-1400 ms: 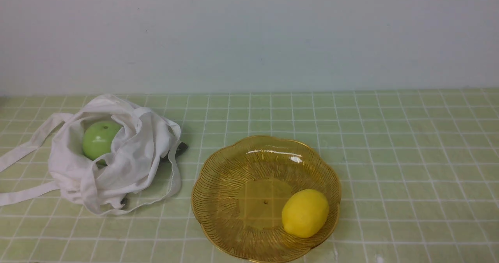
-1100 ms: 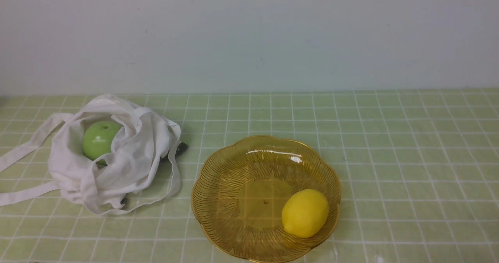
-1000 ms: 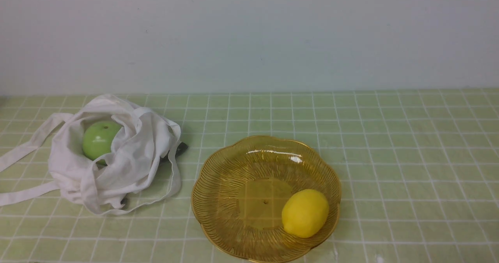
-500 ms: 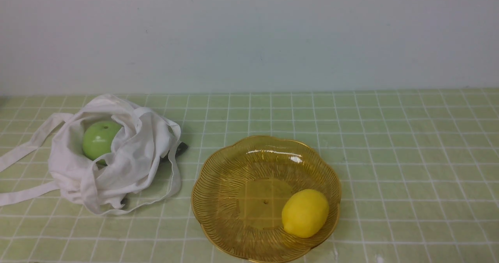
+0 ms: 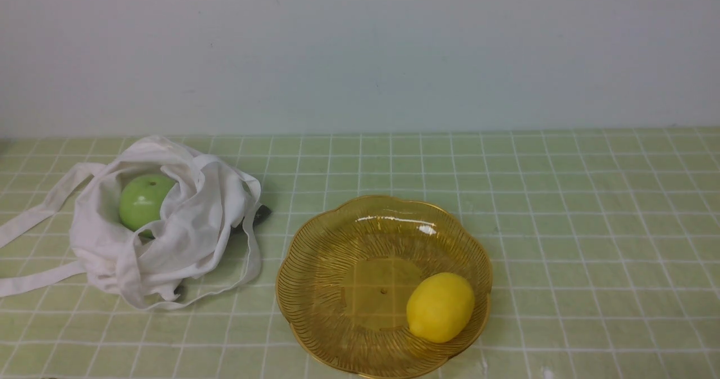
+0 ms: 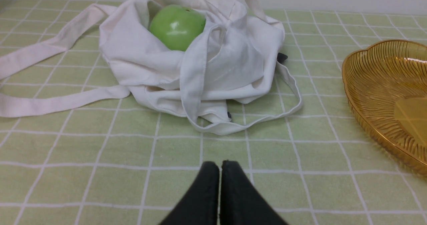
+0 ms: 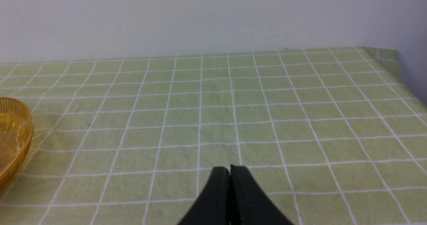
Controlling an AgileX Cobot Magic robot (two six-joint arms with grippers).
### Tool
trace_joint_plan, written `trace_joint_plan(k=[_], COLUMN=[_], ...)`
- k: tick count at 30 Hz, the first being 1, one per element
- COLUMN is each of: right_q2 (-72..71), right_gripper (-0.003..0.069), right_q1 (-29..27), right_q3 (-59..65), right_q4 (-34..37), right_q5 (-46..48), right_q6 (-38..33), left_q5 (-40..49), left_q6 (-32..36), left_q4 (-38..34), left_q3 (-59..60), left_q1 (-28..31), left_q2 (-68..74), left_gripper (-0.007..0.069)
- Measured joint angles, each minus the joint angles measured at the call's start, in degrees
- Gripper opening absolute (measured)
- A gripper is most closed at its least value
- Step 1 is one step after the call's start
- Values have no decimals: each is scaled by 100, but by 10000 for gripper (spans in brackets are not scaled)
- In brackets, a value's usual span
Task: Take the fruit out of the bag on the green coffee tablecloth and place them on the plate.
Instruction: 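Reach into the white bag and grasp the apple with the left gripper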
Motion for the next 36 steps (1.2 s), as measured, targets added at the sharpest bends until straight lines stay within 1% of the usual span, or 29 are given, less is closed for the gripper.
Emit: trace_joint_plan(k=[6, 15, 17, 19, 21, 22, 24, 26, 28, 32, 36], right_q2=[0, 0, 0, 0, 0, 0, 0, 0, 0, 0, 0], right_gripper=[-15, -15, -15, -15, -15, -15, -15, -15, -15, -15, -15], right_q1=[0, 0, 0, 0, 0, 0, 0, 0, 0, 0, 0], right_q3=[0, 0, 0, 0, 0, 0, 0, 0, 0, 0, 0], right_q4=[0, 0, 0, 0, 0, 0, 0, 0, 0, 0, 0], right_q5=[0, 0, 0, 0, 0, 0, 0, 0, 0, 0, 0], right_q6=[0, 0, 0, 0, 0, 0, 0, 0, 0, 0, 0], left_q5=[-18, -18, -23, -35, -35, -37, -49, -85, -140, -171, -50], left_q6=[5, 0, -315, -914, -1542, -1749, -2066, -2185, -2142, -1902, -1358], left_q4=[271, 322, -61, -971, -2147, -2452, -3309, -3899, -4162, -4274, -4144], left_q3=[0, 0, 0, 0, 0, 0, 0, 0, 0, -72, -947], left_q1=[0, 0, 0, 0, 0, 0, 0, 0, 0, 0, 0], left_q2=[0, 0, 0, 0, 0, 0, 0, 0, 0, 0, 161], left_gripper=[-8, -8, -8, -8, -8, -8, -8, -8, -8, -8, -8])
